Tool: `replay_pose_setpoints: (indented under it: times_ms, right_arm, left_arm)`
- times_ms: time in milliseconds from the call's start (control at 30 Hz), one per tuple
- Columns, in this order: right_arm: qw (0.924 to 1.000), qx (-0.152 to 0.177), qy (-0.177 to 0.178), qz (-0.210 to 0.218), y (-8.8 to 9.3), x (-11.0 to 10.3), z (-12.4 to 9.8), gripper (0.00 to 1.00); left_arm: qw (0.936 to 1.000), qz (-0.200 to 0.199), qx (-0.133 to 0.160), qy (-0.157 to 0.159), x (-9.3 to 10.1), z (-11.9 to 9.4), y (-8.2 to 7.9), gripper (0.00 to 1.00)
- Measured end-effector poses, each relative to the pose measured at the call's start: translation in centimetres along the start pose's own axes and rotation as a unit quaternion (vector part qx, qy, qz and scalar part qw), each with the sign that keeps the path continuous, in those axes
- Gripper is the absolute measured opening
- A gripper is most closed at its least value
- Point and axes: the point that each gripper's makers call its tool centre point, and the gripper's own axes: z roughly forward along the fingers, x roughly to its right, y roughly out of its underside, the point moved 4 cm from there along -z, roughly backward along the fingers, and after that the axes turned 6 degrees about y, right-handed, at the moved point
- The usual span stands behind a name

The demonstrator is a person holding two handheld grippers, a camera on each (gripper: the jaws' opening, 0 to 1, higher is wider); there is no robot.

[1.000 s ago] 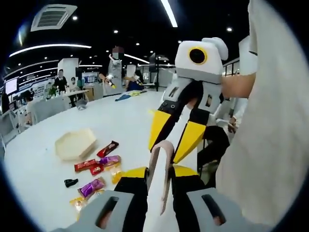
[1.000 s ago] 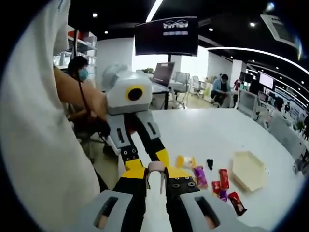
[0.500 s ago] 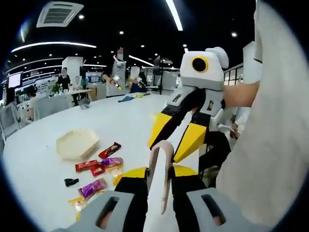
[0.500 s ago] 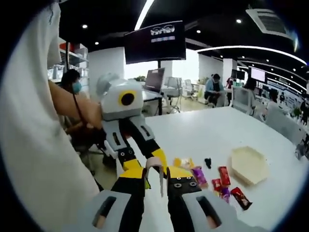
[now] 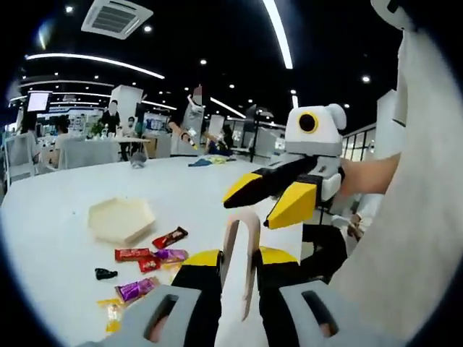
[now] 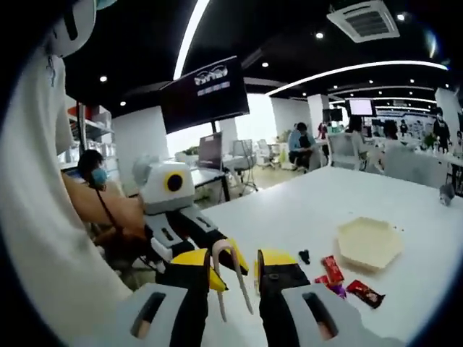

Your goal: Place the target food into the container with the food tongs after gripping and lifting it, then release it inside without dropping or visibly crushing the food.

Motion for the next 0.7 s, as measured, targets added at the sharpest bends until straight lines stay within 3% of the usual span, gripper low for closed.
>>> replay_pose_setpoints:
  times_ms: [233,533,700]
  right_arm:
    - [0.9971,0.040,0.040,0.050,-0.9,1.9,-1.4,0.29]
    - [0.9969,0.020,0.058,0.048,0.1,2.1,-1.5,0.38]
    - [0.9966,0.005,0.062,0.054,1.4,2.1,-1.4,0.41]
  left_arm:
    - [1.0000,0.001,0.005,-0.006,-0.4,0.2,-0.3,0.15]
    - [0.9998,0.001,0.007,-0.019,-0.8,0.1,-0.2,0.15]
    - [0.9990,-0.011,0.030,-0.033,-1.3,-0.6,-0.7,0.15]
